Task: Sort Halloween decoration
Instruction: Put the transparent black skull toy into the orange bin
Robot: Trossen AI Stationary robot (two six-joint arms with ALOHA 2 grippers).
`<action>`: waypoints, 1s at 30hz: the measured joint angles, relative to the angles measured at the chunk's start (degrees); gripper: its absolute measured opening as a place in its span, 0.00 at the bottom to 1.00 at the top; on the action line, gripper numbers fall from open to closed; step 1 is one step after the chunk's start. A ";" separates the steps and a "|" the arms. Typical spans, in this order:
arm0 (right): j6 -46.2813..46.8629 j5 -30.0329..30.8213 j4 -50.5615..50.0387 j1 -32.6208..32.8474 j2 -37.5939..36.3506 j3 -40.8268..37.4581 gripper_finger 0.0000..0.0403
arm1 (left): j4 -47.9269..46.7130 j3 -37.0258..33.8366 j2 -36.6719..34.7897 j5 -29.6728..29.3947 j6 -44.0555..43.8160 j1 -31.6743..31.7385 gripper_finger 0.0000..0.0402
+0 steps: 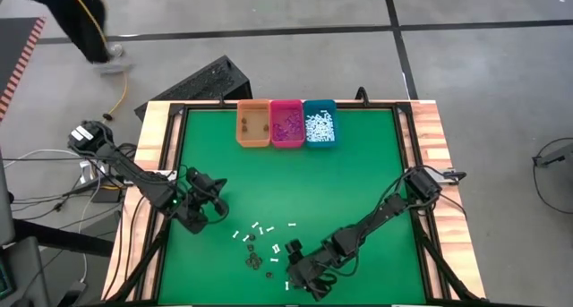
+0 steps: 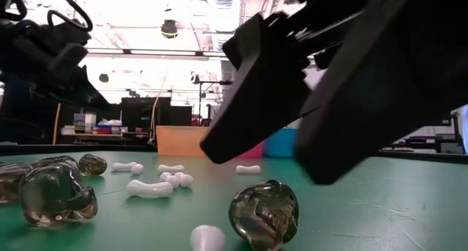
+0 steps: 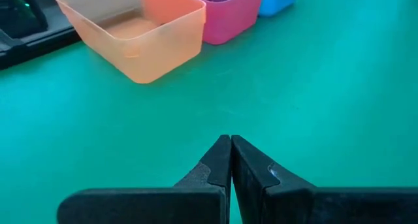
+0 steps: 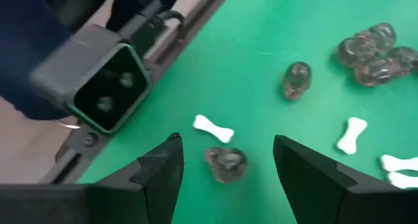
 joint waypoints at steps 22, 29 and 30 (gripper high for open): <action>3.23 -1.88 -2.14 -0.91 5.84 2.86 0.49 | -0.77 0.00 -0.02 2.19 -0.26 3.26 0.00; 3.10 -0.72 -3.95 -1.10 5.81 2.84 0.31 | -0.90 0.00 -0.02 2.62 -0.27 3.26 0.00; 3.10 -0.61 -4.03 -1.22 5.81 2.84 0.28 | -0.92 0.00 -0.02 2.62 -0.25 3.25 0.00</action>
